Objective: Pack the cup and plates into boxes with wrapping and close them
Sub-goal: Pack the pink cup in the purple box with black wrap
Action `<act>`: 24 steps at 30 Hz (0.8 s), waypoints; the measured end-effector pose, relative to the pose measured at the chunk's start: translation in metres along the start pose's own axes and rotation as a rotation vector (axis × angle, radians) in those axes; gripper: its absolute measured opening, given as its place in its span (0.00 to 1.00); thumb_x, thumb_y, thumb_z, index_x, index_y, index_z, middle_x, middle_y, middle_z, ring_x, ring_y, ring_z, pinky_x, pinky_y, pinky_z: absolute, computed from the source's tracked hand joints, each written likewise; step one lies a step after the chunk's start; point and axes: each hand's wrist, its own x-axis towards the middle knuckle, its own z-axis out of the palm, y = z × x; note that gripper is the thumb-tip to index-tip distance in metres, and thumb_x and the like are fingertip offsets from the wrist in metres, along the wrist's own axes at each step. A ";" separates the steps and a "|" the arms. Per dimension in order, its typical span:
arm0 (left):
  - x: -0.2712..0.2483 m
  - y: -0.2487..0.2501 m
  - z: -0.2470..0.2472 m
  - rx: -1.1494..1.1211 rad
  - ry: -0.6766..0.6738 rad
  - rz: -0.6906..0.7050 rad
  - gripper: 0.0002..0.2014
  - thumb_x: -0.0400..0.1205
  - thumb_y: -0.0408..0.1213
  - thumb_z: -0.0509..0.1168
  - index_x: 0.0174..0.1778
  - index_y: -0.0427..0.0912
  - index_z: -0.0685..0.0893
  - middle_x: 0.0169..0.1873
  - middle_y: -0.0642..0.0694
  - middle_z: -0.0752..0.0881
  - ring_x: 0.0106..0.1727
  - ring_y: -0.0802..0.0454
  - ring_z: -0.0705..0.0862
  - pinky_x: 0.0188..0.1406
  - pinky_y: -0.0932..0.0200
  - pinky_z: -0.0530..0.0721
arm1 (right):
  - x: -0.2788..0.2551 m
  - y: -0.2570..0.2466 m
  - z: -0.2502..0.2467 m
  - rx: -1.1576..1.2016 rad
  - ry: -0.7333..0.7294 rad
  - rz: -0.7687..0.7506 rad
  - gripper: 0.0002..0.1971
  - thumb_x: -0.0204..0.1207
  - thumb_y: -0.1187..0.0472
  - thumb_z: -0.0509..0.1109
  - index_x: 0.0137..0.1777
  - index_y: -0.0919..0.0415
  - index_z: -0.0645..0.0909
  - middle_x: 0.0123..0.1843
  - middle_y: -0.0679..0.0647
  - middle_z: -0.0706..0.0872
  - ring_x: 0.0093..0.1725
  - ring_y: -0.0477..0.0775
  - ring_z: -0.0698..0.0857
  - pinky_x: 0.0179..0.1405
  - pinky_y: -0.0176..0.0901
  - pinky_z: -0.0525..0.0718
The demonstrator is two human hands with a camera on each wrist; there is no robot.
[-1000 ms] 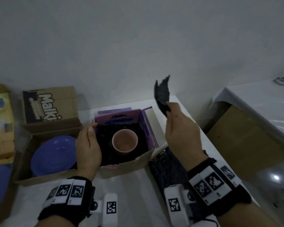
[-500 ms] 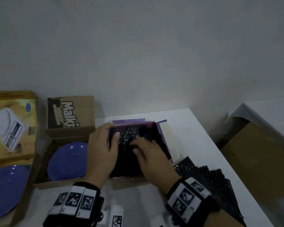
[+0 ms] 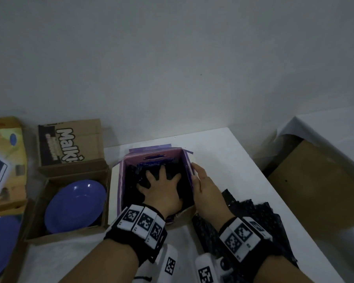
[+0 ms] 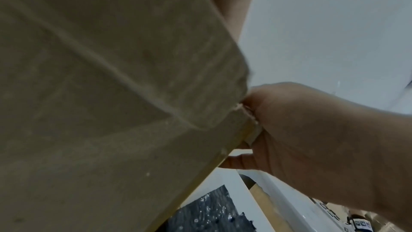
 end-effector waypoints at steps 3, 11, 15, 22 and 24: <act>0.003 0.004 -0.004 -0.026 -0.019 0.001 0.34 0.78 0.42 0.64 0.77 0.65 0.57 0.81 0.44 0.42 0.78 0.24 0.34 0.69 0.15 0.42 | 0.001 0.000 -0.002 -0.020 -0.017 -0.017 0.22 0.86 0.51 0.47 0.80 0.39 0.56 0.58 0.58 0.81 0.50 0.55 0.81 0.44 0.43 0.76; 0.013 -0.004 -0.021 -0.269 -0.104 -0.013 0.21 0.79 0.56 0.59 0.69 0.66 0.72 0.83 0.49 0.47 0.80 0.30 0.32 0.73 0.21 0.40 | -0.003 -0.001 -0.005 0.025 -0.036 -0.065 0.22 0.87 0.53 0.47 0.80 0.39 0.56 0.64 0.55 0.82 0.61 0.56 0.81 0.58 0.50 0.80; 0.005 0.007 -0.001 -0.191 0.096 -0.046 0.21 0.77 0.51 0.64 0.66 0.61 0.72 0.81 0.48 0.53 0.81 0.30 0.35 0.70 0.16 0.43 | -0.003 0.001 0.000 0.033 -0.040 -0.040 0.22 0.86 0.50 0.47 0.80 0.39 0.55 0.66 0.55 0.81 0.62 0.56 0.81 0.61 0.52 0.80; 0.007 0.009 0.002 -0.223 0.176 -0.074 0.38 0.76 0.55 0.66 0.78 0.55 0.52 0.81 0.47 0.52 0.82 0.37 0.38 0.71 0.17 0.46 | -0.002 0.003 0.000 0.031 -0.043 -0.020 0.22 0.86 0.48 0.46 0.80 0.37 0.55 0.67 0.54 0.80 0.63 0.54 0.81 0.62 0.50 0.80; 0.000 0.006 -0.007 -0.226 0.202 -0.057 0.45 0.73 0.55 0.68 0.79 0.57 0.47 0.82 0.45 0.48 0.83 0.39 0.40 0.72 0.19 0.49 | -0.002 0.003 0.000 0.037 -0.043 -0.021 0.22 0.86 0.48 0.46 0.80 0.36 0.55 0.66 0.54 0.81 0.62 0.55 0.81 0.62 0.52 0.80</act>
